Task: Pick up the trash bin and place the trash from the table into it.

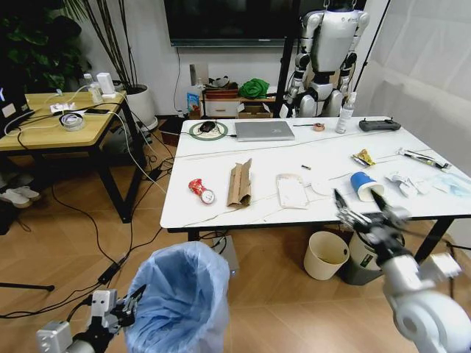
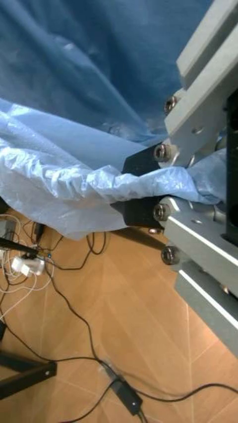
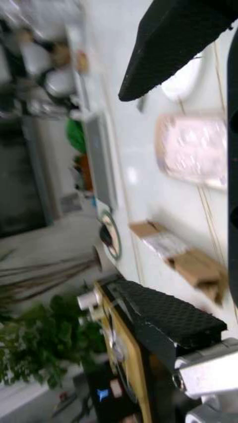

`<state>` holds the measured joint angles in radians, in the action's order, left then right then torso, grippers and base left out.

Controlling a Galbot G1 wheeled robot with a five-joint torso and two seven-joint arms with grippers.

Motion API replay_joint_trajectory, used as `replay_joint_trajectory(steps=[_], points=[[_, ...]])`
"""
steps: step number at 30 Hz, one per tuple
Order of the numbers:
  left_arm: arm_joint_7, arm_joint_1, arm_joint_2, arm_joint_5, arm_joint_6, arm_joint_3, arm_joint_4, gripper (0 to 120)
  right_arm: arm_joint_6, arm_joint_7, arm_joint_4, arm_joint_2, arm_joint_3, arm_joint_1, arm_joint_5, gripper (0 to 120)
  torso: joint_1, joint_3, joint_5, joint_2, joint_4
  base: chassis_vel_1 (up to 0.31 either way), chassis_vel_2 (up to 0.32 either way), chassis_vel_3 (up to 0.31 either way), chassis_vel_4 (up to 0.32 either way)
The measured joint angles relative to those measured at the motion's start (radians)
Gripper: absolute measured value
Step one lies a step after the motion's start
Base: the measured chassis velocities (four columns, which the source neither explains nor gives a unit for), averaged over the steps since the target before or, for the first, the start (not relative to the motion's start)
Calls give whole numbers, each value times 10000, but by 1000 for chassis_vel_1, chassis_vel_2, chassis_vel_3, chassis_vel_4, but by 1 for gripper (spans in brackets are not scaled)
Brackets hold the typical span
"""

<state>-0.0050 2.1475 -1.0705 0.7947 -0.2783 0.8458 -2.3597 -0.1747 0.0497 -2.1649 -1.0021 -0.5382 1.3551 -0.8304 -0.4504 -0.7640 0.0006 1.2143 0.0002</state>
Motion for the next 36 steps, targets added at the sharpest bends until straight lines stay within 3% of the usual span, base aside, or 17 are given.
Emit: replay_joint_trajectory(steps=[7,12,16,28,36], points=[[251,144,-463,-261,15,-171,-11,0,-1797,1567,207,-159,1806,-2229,-1435,100,8,9,-6,-13,-2,0,0,0,0],[270,109,-549,-264,15,-172,-49,0,-2122,2182,793,-590,2727,-3195,-1683,100,7,10,-7,-20,-1,0,0,0,0],[240,118,-818,-244,-24,-159,-200,0,-2324,2743,2021,-1819,3739,-4191,-1917,100,12,15,-7,-27,-3,0,0,0,0],[160,98,-1171,-425,-30,-230,-206,0,-3032,3306,3894,-2925,4356,-5421,-2023,100,16,20,-9,-35,-2,0,0,0,0],[93,102,-1137,-413,-70,-164,-216,0,-3503,3460,4500,-3025,4493,-5844,-2572,100,17,22,-7,-38,-3,0,0,0,0]])
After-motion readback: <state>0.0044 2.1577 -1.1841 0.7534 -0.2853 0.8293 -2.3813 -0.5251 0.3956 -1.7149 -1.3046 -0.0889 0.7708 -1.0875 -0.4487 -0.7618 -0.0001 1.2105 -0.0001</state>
